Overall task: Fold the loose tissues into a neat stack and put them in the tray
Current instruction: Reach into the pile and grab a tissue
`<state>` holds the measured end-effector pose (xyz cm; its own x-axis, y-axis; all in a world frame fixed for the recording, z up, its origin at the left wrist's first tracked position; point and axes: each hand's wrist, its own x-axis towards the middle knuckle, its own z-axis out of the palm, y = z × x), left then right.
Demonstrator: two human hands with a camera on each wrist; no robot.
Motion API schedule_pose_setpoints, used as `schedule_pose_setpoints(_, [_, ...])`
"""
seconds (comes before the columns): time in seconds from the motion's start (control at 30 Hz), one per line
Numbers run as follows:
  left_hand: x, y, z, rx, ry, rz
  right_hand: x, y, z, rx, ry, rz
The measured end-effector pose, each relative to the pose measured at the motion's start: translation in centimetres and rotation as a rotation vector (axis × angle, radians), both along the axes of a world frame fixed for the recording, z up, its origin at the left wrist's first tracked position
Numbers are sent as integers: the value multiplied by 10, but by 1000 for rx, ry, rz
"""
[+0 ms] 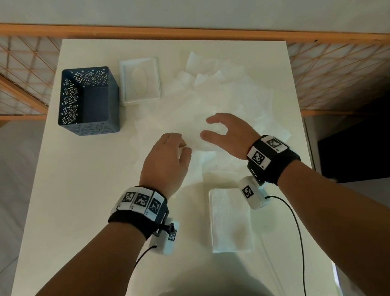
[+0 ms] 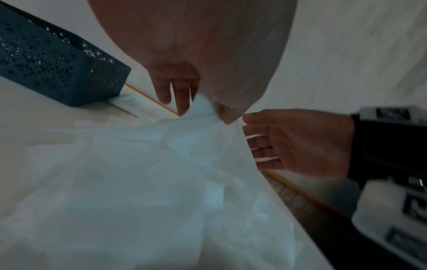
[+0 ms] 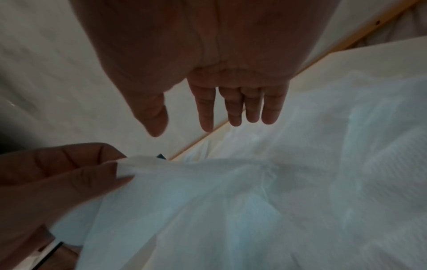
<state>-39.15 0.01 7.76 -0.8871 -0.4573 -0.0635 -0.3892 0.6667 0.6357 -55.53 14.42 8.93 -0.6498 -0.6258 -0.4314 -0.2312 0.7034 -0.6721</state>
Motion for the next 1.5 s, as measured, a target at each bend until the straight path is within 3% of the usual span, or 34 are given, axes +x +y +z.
schedule_pose_setpoints(0.17, [-5,-19,43,307,18,30,7,10,48,-128,-107,80])
schedule_pose_setpoints(0.33, [-12,-30,72,534,119,153,12,15,58,-230,-107,93])
schedule_pose_setpoints(0.5, [-11,-32,87,794,167,220,15,15,61,-340,-145,-83])
schedule_pose_setpoints(0.7, [-6,-33,98,972,200,229,25,17,65,-592,-527,-282])
schedule_pose_setpoints(0.93, [6,-29,108,1077,115,209,28,18,75,-630,-491,-455])
schedule_pose_setpoints(1.0, [14,-31,104,1090,35,134,26,19,76,-625,-461,-486])
schedule_pose_setpoints(1.13, [34,-34,89,960,-92,192,24,24,81,-621,-443,-541])
schedule_pose_setpoints(1.27, [48,-30,79,944,-93,234,25,27,77,-592,-407,-553])
schedule_pose_setpoints(1.5, [64,-32,80,600,-51,268,32,35,67,-365,-142,-456])
